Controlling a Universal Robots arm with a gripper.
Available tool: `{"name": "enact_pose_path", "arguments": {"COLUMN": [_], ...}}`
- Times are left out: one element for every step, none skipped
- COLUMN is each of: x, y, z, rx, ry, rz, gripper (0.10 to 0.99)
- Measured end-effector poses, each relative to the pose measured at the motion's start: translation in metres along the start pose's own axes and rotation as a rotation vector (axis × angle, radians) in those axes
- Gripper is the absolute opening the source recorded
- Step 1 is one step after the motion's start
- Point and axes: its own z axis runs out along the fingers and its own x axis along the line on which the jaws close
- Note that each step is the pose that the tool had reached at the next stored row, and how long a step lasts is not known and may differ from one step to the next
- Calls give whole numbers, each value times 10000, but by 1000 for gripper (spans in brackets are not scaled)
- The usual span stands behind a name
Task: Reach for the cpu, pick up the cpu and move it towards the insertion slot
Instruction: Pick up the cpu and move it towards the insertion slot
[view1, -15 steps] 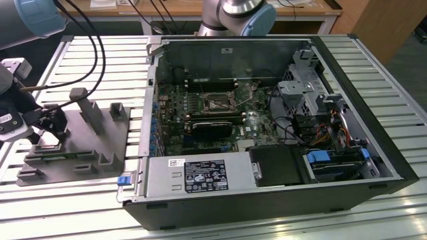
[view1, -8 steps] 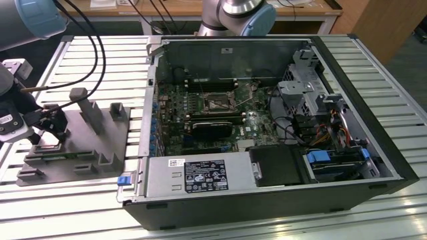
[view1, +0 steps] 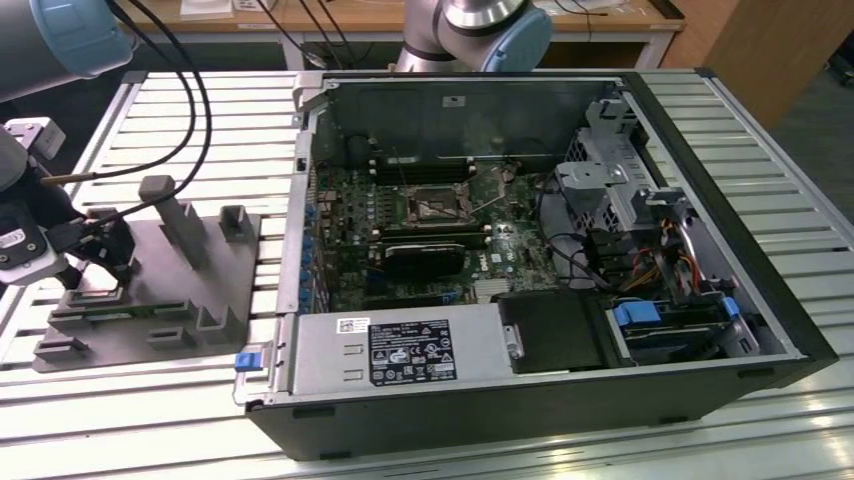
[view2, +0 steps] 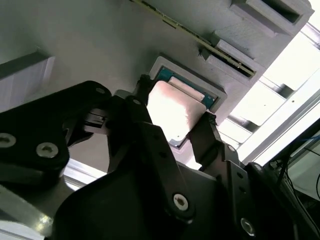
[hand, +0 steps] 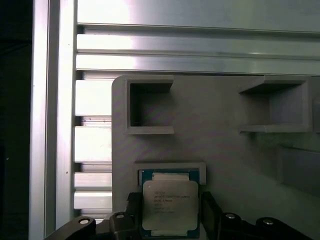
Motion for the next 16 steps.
{"name": "enact_pose_path", "arguments": {"x": [0, 0, 0, 0, 0, 0, 0, 0, 0, -1, -2, -3, -4, -5, -6, -7], "y": [0, 0, 0, 0, 0, 0, 0, 0, 0, 1, 1, 1, 2, 3, 3, 4], "z": [0, -1, 0, -1, 0, 1, 1, 1, -1, -11, -32, -54, -78, -105, -129, -154], "rx": [0, 1, 1, 1, 0, 0, 0, 0, -1, -4, -1, 0, -1, 0, 0, 0], "ry": [1, 2, 1, 1, 1, 0, -1, 0, -1, -7, -3, -1, -2, -1, -1, 0], "rz": [0, 0, 0, 0, 0, 0, 0, 0, 0, 0, 1, 0, 0, 0, 0, 1], "gripper": [635, 573, 537, 537, 537, 537, 537, 537, 537, 537, 537, 537, 537, 537, 537, 537]}}
